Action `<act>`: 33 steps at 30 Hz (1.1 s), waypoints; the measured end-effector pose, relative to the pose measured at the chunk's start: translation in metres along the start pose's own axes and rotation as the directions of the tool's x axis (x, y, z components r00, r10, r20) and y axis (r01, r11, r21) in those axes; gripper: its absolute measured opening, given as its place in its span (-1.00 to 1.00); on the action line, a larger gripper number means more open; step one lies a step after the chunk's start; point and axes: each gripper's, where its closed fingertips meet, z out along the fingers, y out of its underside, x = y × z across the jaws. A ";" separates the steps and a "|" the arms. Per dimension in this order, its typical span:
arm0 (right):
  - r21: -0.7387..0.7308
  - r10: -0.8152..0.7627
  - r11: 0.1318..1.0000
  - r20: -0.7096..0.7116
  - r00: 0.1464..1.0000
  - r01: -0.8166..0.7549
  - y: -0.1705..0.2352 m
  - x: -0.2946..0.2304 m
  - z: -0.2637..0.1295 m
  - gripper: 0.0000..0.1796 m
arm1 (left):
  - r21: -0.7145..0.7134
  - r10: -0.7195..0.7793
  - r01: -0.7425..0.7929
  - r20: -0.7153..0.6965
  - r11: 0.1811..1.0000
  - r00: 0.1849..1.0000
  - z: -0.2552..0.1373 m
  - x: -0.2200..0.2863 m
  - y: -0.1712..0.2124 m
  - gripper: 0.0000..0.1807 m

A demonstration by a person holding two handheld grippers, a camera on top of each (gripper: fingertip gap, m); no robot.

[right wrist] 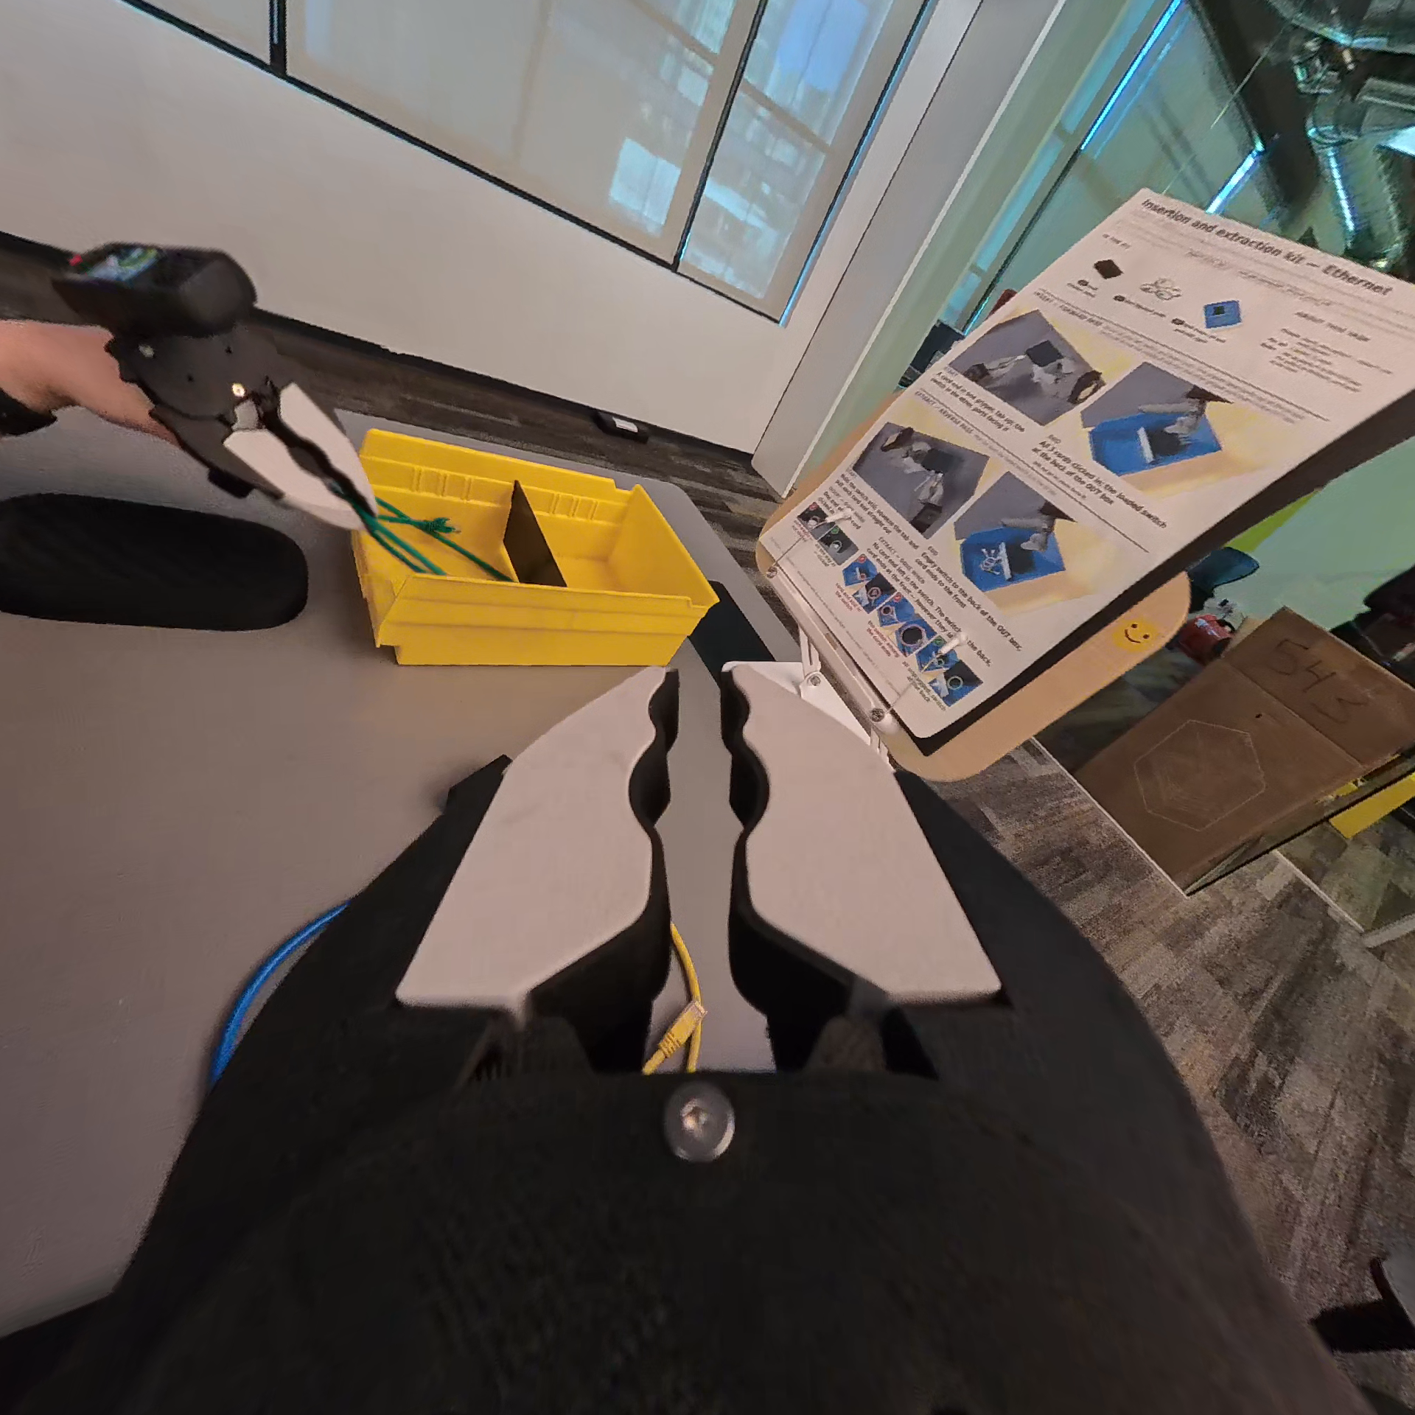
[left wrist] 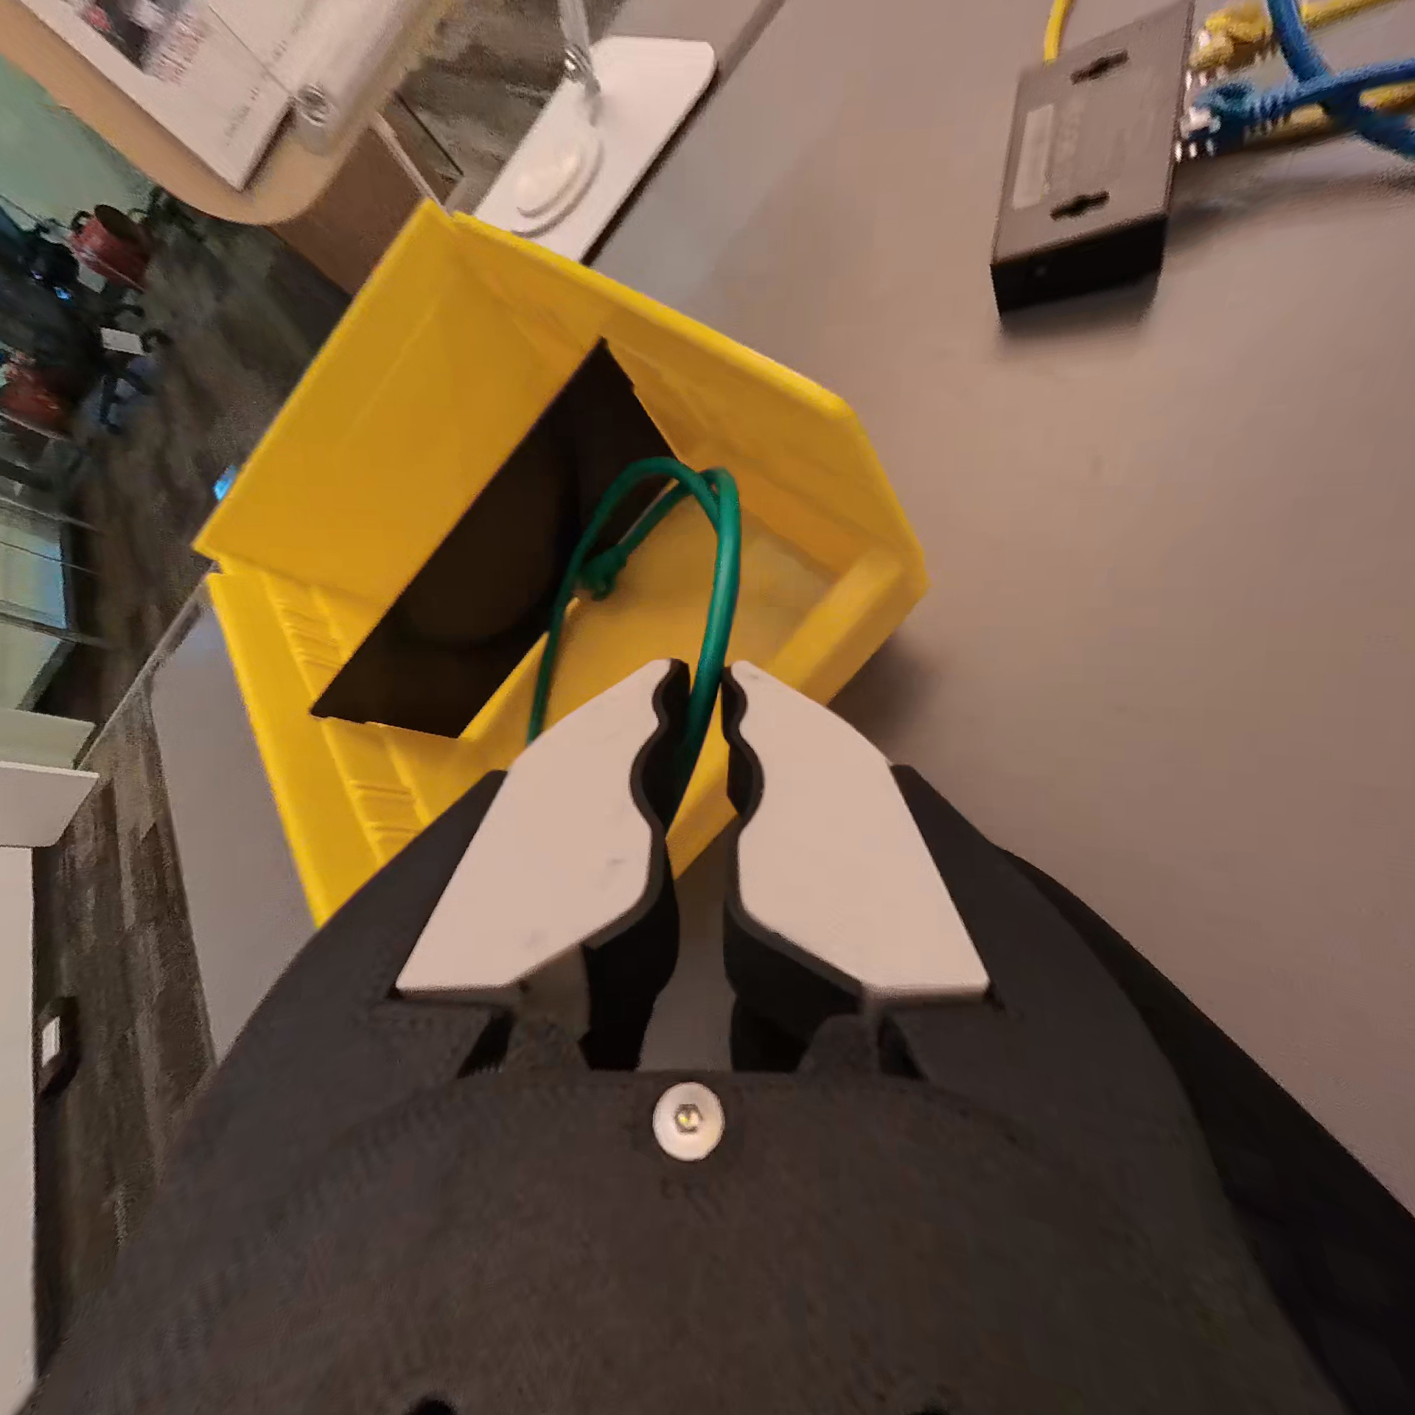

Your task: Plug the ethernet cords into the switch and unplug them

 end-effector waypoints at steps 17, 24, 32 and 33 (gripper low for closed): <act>0.043 -0.028 0.999 0.277 0.960 0.017 -0.003 -0.061 0.072 -0.84 | 0.226 0.114 -0.151 0.171 0.962 0.979 -0.101 -0.072 -0.162 -0.95; 0.029 -0.151 0.988 0.366 0.918 0.150 0.025 -0.107 0.136 -0.65 | 0.263 0.441 -0.431 0.026 0.863 0.897 -0.110 -0.012 -0.223 -0.95; 0.195 -0.292 0.955 0.508 0.810 0.222 0.030 -0.137 0.119 -0.73 | 0.328 0.556 -0.492 -0.140 0.807 0.819 -0.109 0.015 -0.256 -0.95; 0.200 -0.295 0.954 0.520 0.801 0.222 0.030 -0.139 0.117 -0.77 | 0.333 0.560 -0.491 -0.153 0.805 0.814 -0.110 0.016 -0.259 -0.95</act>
